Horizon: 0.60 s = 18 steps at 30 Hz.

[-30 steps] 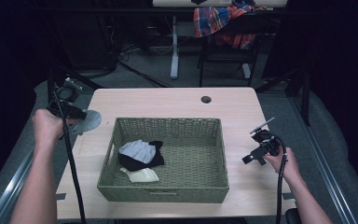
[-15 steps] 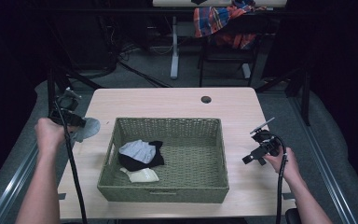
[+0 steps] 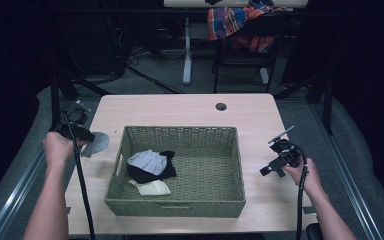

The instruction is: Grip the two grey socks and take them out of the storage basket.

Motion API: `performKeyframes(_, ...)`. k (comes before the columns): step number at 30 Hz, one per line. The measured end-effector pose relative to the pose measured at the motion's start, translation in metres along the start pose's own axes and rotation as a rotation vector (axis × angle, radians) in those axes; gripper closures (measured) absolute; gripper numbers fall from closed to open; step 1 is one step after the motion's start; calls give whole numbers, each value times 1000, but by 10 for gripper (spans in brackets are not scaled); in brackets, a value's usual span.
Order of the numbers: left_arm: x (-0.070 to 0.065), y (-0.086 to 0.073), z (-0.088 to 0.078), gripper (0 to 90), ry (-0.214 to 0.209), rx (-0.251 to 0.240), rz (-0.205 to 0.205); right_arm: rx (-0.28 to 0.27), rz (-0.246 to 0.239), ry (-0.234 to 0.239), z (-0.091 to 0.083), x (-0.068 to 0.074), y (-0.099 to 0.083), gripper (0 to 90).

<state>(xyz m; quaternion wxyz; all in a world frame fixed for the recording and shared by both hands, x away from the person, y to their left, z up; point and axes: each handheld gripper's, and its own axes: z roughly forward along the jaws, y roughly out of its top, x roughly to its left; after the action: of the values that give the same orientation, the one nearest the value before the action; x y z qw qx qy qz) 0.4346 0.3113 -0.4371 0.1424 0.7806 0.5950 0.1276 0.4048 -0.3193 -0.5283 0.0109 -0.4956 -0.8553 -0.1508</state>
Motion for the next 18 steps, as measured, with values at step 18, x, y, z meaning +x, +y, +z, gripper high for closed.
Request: performKeyframes(18, -2, -9, 37, 856, -19, 29, -30, -11, 11, -2, 1, 0, -1, 50)
